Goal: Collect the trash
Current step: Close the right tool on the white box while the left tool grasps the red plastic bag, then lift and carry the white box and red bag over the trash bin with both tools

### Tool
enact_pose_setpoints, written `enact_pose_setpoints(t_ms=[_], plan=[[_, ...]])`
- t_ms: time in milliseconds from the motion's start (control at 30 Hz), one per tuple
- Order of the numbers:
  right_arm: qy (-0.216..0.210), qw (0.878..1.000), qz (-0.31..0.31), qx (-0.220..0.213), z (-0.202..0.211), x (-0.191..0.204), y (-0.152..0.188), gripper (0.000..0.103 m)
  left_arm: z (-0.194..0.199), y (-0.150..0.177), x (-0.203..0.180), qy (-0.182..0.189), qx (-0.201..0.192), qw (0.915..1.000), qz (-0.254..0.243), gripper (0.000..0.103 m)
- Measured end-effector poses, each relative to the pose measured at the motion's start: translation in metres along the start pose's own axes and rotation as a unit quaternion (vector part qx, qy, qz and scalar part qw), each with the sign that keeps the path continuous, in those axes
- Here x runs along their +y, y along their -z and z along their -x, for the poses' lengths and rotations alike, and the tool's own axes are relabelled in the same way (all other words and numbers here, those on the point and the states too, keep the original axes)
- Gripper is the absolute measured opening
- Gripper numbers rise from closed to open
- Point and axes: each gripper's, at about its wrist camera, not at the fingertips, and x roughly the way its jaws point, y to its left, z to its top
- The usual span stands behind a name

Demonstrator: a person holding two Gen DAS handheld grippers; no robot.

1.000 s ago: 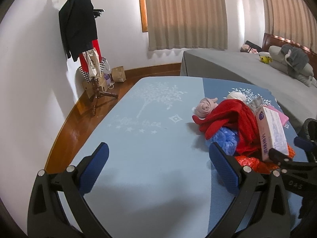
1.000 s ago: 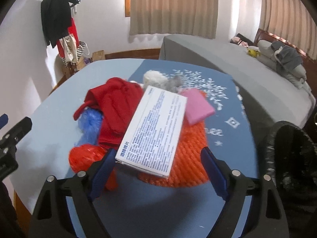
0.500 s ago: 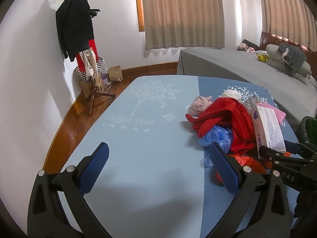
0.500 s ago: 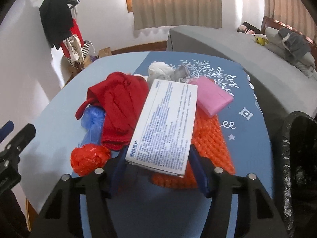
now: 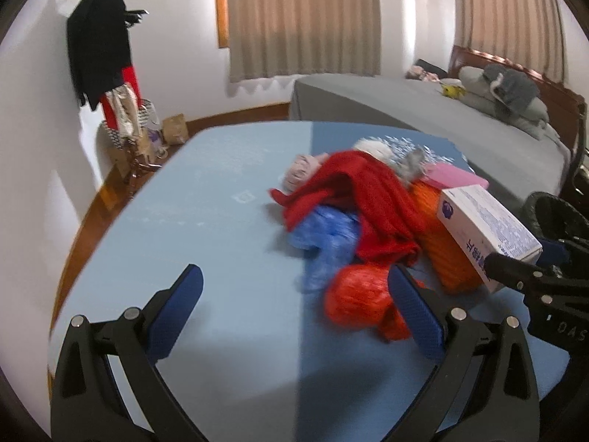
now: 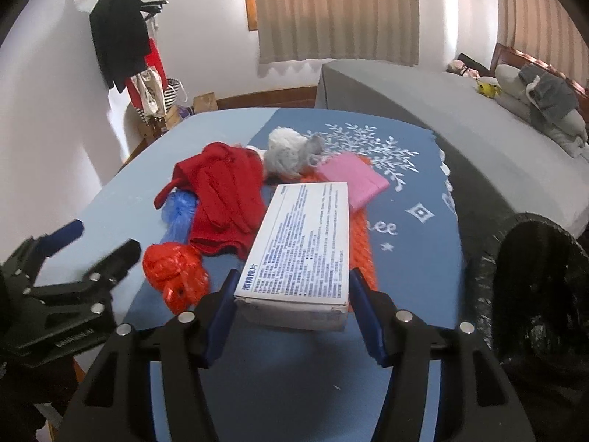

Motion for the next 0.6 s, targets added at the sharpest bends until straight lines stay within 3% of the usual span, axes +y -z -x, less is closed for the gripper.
enact_pose_setpoints(t_ms=[67, 300, 400, 500, 600], plan=[[-0.003, 1.0, -0.005, 0.002, 0.0, -0.006, 0.003, 0.059, -0.007, 0.002, -0.007, 0.011, 0.012, 0.9999, -0.005, 0.082], [0.002, 1.0, -0.015, 0.014, -0.004, -0.02, 0.013, 0.06, -0.031, 0.011, -0.025, 0.057, 0.044, 0.9971, -0.026, 0.061], [0.006, 1.0, -0.018, 0.016, -0.008, -0.022, 0.012, 0.065, -0.035, 0.014, -0.03, 0.08, 0.049, 0.9951, -0.03, 0.044], [0.013, 0.999, -0.026, 0.017, -0.012, -0.024, 0.01, 0.079, -0.036, 0.015, -0.03, 0.082, 0.047, 0.9951, -0.03, 0.04], [0.019, 0.999, -0.032, 0.02, -0.02, -0.024, 0.007, 0.081, -0.036, 0.015, -0.03, 0.086, 0.044, 0.9948, -0.031, 0.038]])
